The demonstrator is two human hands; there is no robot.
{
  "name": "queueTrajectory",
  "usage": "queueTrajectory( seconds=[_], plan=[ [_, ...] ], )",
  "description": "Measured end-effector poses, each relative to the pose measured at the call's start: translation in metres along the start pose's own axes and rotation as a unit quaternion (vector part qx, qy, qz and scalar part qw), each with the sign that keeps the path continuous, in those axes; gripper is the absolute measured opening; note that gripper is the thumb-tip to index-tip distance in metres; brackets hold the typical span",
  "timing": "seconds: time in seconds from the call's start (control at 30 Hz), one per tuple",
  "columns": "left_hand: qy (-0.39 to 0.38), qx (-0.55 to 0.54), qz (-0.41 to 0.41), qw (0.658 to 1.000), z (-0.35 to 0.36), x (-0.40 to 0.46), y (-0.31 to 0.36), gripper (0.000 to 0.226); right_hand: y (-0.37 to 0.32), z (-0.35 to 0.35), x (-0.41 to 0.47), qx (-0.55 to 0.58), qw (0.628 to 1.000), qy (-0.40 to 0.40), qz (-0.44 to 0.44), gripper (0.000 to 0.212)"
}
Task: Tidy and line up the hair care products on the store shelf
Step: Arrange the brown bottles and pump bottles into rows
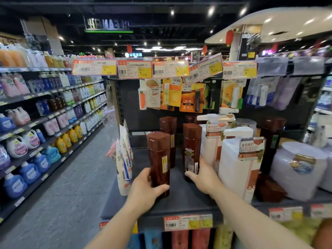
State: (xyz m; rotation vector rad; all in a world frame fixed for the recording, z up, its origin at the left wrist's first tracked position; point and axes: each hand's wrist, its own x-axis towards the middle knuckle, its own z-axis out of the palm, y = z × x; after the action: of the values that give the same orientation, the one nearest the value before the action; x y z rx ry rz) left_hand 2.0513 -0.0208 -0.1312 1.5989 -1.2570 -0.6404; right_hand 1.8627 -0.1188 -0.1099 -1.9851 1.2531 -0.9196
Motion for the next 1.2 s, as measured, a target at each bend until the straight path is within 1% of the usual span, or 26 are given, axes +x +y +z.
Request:
queueTrajectory(
  seconds=[0.17, 0.33, 0.4, 0.5, 0.57, 0.67, 0.83, 0.93, 1.0, 1.13, 1.2],
  plan=[
    [-0.014, 0.014, 0.016, 1.0, 0.0, 0.009, -0.001, 0.057, 0.0, 0.0, 0.002, 0.001, 0.999, 0.026, 0.041, 0.073],
    [-0.014, 0.014, 0.03, 0.999, 0.002, 0.013, -0.007, 0.054, -0.001, 0.003, -0.003, -0.011, 0.998, 0.035, 0.052, 0.066],
    [-0.003, 0.016, 0.037, 0.999, 0.004, 0.014, -0.008, 0.053, -0.002, 0.003, -0.006, -0.004, 0.998, 0.034, 0.045, 0.062],
    [0.029, 0.022, 0.035, 0.999, 0.007, 0.016, -0.007, 0.051, -0.003, 0.002, -0.008, -0.001, 0.999, 0.0, 0.036, 0.063],
    [0.055, 0.037, 0.033, 0.997, 0.01, 0.018, -0.007, 0.055, -0.003, 0.003, -0.007, 0.009, 0.999, -0.021, 0.034, 0.064],
    [0.084, 0.063, 0.025, 0.994, 0.015, 0.021, -0.007, 0.06, -0.003, 0.003, -0.006, 0.03, 0.999, -0.024, 0.037, 0.063],
    [0.103, 0.068, 0.0, 0.992, 0.023, 0.025, -0.006, 0.058, 0.001, 0.003, 0.0, 0.039, 0.998, -0.033, 0.026, 0.062],
    [0.104, 0.054, -0.015, 0.993, 0.026, 0.028, -0.003, 0.054, 0.004, 0.005, 0.0, 0.047, 0.998, -0.039, 0.03, 0.067],
    [0.101, 0.043, -0.023, 0.994, 0.028, 0.03, 0.0, 0.053, 0.007, 0.007, 0.0, 0.053, 0.998, -0.028, 0.025, 0.067],
    [0.103, 0.034, -0.03, 0.994, 0.036, 0.032, 0.004, 0.053, 0.012, 0.013, -0.002, 0.065, 0.997, 0.028, 0.028, 0.058],
    [0.104, 0.035, -0.027, 0.994, 0.041, 0.033, 0.008, 0.052, 0.015, 0.013, -0.002, 0.069, 0.996, 0.038, 0.031, 0.057]
  ],
)
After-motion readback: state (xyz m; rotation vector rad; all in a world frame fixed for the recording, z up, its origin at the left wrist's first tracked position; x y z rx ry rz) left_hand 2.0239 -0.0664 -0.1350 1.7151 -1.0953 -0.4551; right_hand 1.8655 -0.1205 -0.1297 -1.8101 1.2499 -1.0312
